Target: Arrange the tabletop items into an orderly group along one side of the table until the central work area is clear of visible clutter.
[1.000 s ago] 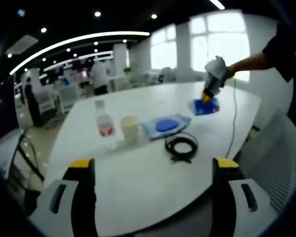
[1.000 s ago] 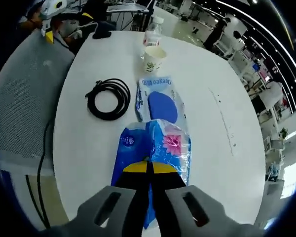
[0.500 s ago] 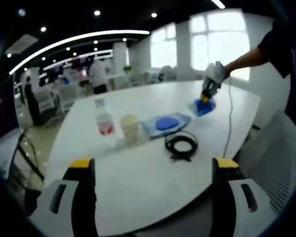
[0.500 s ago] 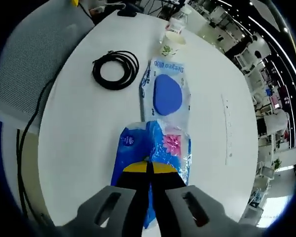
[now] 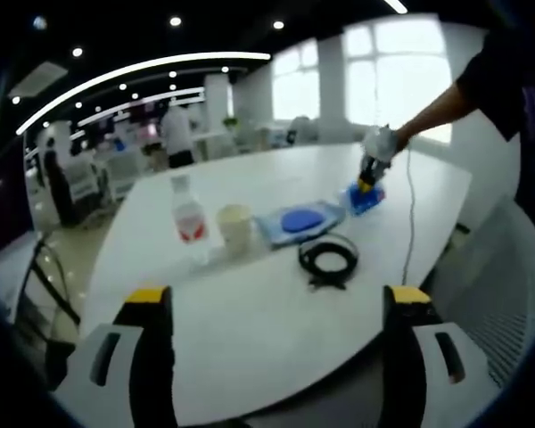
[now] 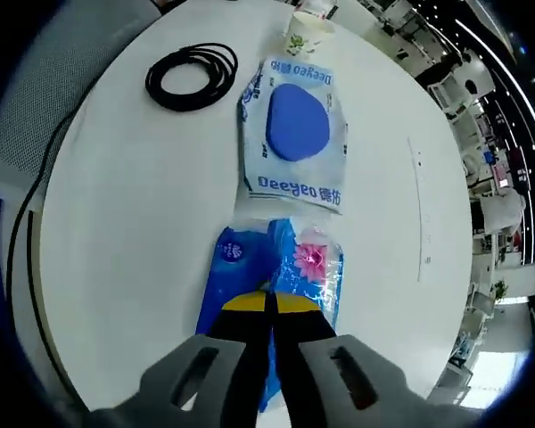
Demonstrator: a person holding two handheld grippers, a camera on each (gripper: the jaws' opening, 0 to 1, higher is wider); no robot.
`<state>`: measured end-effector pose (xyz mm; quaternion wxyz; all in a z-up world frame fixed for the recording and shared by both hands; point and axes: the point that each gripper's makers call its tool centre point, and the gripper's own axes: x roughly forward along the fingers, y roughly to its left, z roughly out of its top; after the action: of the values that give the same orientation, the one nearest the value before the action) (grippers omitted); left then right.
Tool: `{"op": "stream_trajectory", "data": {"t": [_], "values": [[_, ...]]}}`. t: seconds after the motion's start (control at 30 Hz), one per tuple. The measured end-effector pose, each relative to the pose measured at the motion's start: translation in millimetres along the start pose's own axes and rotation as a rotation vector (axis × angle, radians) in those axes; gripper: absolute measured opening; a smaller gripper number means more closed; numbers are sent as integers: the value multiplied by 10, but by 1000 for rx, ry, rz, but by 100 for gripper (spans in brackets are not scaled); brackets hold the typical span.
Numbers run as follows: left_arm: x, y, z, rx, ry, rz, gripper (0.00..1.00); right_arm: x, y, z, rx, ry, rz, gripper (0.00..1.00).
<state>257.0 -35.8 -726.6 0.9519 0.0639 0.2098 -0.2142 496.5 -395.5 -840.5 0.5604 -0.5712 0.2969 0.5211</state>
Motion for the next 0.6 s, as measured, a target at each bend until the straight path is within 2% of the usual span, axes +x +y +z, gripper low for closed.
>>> {"op": "stream_trajectory", "data": {"t": [0.3, 0.6], "values": [[13, -4, -17, 6, 16, -1, 94, 129, -41, -46, 15, 12, 1, 0], [23, 3, -26, 9, 23, 1, 94, 191, -86, -36, -94, 19, 0, 0]]}}
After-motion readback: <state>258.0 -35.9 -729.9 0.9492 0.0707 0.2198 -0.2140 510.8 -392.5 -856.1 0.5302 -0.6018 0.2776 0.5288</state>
